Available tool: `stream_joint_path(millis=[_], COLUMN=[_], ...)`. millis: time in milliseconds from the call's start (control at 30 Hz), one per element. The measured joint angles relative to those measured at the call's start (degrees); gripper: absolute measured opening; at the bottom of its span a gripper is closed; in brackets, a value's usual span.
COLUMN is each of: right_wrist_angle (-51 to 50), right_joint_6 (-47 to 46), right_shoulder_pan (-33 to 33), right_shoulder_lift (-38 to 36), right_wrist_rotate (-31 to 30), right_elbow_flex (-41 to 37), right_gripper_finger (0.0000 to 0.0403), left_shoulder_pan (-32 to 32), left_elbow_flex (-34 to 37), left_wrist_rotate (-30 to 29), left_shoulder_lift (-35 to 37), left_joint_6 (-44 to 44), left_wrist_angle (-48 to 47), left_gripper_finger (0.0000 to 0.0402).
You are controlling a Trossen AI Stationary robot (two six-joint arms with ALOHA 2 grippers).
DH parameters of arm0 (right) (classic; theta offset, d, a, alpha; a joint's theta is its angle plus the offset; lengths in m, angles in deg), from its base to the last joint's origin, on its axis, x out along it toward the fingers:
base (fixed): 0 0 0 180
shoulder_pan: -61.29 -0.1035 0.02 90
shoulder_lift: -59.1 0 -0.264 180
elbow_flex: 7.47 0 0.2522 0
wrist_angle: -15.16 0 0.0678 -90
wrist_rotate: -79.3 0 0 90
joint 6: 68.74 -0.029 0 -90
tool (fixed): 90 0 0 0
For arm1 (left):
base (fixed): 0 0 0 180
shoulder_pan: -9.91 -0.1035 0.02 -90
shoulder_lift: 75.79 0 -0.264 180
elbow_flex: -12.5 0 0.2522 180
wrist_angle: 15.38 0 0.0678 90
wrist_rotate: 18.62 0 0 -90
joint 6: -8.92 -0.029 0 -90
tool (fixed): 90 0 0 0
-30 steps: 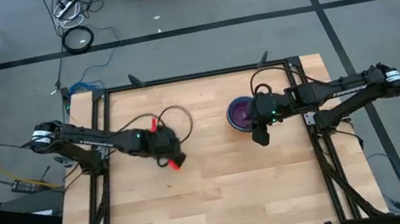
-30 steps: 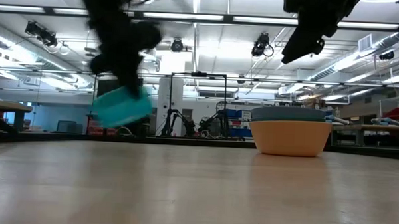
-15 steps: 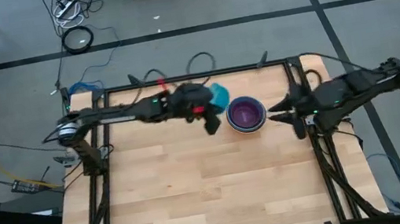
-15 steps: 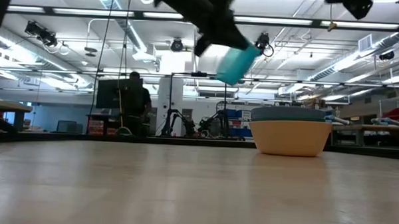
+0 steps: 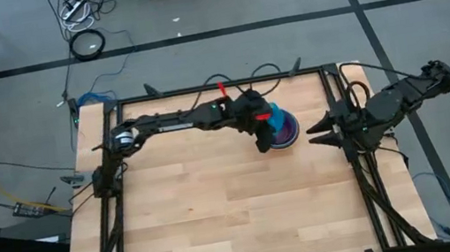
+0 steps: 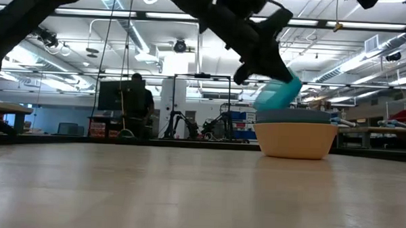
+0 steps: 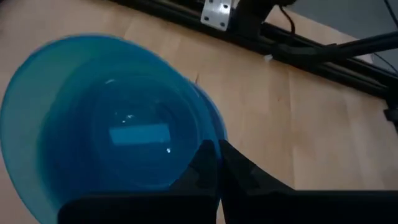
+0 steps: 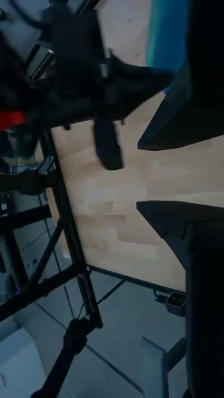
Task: Nest bowls inside each other
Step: Stack the blue bowl on the top purple bowl
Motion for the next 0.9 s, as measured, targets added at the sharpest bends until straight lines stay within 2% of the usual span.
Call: stream_joint_path(millis=[100,400,633,733,900], right_wrist_angle=[0.02,0.01,0.08,0.38,2.76], right_joint_6=[0.43,-2.32,-5.81,-7.39,-12.13], right_shoulder_pan=[0.0,0.04,0.04,0.04,0.41], right_shoulder_lift=[0.18,0.33,0.32,0.34,1.52], right_wrist_rotate=[-0.05,-0.56,-1.65,-8.13,-26.93], right_elbow_flex=[-0.03,-3.45,-6.8,-8.13,-13.64], right_gripper_finger=[0.013,0.0128,0.0128,0.0128,0.0128], left_shoulder_pan=[0.09,0.11,0.11,0.11,-0.11], left_elbow_flex=[-0.3,-0.35,-0.35,-0.35,-0.28], left_wrist_rotate=[0.47,0.52,0.67,0.67,0.07], left_shoulder_lift=[-1.19,-0.89,-0.86,-0.7,3.68], left_joint_6=[1.33,3.93,4.4,4.59,3.92], left_wrist_angle=[-0.23,-0.14,-0.14,-1.59,-5.45], left_gripper_finger=[0.001,0.0082,0.0098,0.0099,0.0099])
